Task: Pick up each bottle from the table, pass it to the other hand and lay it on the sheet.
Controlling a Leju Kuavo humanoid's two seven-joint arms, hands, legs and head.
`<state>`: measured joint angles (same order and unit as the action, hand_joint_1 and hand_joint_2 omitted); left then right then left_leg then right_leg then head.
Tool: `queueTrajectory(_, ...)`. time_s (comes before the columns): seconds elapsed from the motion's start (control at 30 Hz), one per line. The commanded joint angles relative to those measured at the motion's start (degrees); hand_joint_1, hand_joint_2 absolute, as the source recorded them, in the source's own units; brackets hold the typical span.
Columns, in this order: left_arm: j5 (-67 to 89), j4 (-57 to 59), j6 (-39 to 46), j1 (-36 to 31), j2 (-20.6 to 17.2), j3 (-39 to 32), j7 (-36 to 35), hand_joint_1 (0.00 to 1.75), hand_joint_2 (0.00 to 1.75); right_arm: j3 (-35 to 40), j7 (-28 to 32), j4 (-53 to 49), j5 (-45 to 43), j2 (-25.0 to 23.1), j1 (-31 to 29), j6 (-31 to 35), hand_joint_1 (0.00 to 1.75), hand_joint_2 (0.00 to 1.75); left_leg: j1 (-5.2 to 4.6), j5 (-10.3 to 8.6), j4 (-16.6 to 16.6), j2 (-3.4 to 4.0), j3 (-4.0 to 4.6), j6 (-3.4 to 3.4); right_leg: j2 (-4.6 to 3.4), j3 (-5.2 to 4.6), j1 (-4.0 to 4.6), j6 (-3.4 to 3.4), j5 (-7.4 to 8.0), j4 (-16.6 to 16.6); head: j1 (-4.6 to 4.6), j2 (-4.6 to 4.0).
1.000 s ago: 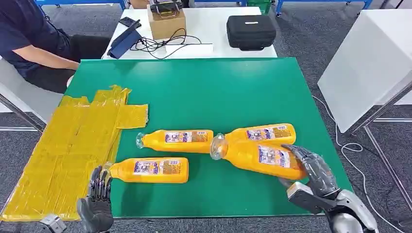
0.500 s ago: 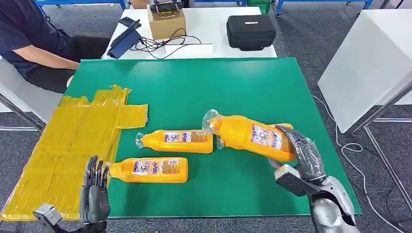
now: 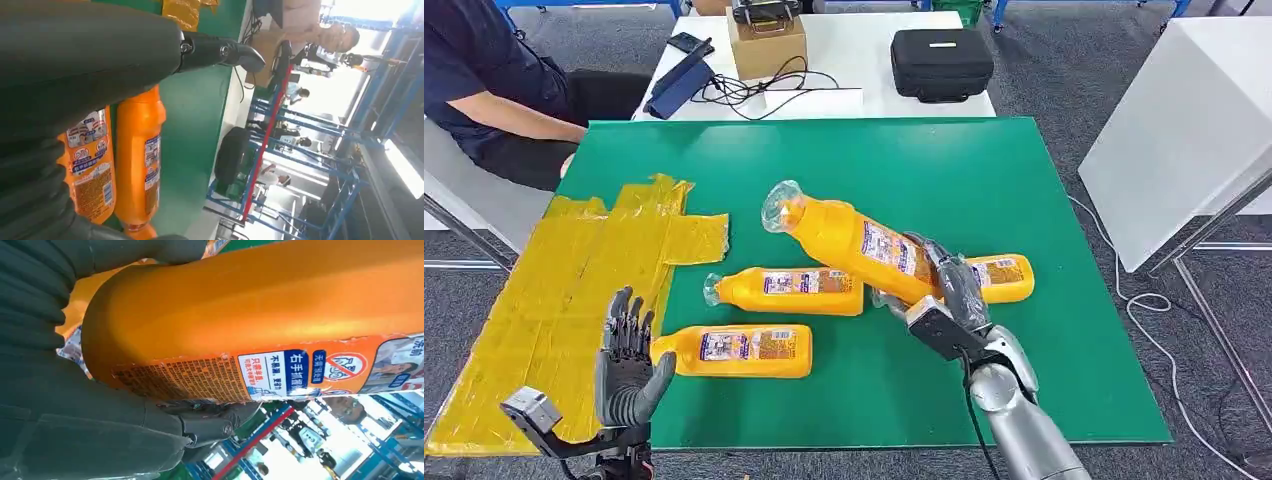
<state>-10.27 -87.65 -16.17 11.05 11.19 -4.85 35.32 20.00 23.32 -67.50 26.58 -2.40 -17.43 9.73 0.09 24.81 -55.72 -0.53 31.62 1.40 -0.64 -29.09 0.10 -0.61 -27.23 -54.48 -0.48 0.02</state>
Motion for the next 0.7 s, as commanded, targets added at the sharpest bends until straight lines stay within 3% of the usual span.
queueTrajectory(0.03,1.1,3.2,1.1,-4.1,-2.1,7.5,-0.6,0.0,1.75,3.0,-1.0,2.9,-0.8,-4.2,-2.6,2.0,1.75,1.75,0.06,0.05,0.0,0.15,-0.12,-0.08,-0.04,0.1,0.05,-0.05,0.01,0.0,0.0,0.0)
queueTrajectory(0.13,1.1,5.2,3.1,-6.8,-2.1,12.0,0.7,0.0,1.75,3.2,-4.8,-5.3,2.6,-3.6,1.0,1.0,1.75,1.75,0.03,-0.02,0.0,-0.27,-0.04,-0.06,0.35,0.1,0.01,-0.03,-0.05,0.1,0.0,0.0)
queueTrajectory(0.2,0.5,4.3,4.6,-7.0,-2.6,14.0,1.1,0.0,1.75,3.5,-5.3,-5.6,2.4,-3.8,0.4,-0.5,1.75,1.75,0.0,-0.02,0.0,-0.18,-0.01,-0.03,0.24,0.02,-0.02,-0.04,-0.03,0.0,0.0,0.0)
queueTrajectory(0.37,-3.1,5.0,4.8,-10.3,-4.0,15.9,0.4,0.0,1.75,6.4,-4.7,5.1,2.3,-8.2,-5.5,0.8,1.75,1.75,0.05,0.08,0.0,0.23,-0.13,-0.08,-0.13,0.07,0.05,-0.05,0.01,0.0,0.02,0.0)
queueTrajectory(0.7,-11.0,4.0,0.8,-12.7,-4.3,16.4,-3.0,0.0,1.75,13.9,-4.9,22.2,3.1,-17.4,-13.0,1.4,1.75,1.75,0.04,0.02,0.0,0.26,-0.1,-0.06,-0.19,-0.01,0.09,-0.02,0.04,0.0,0.0,0.0)
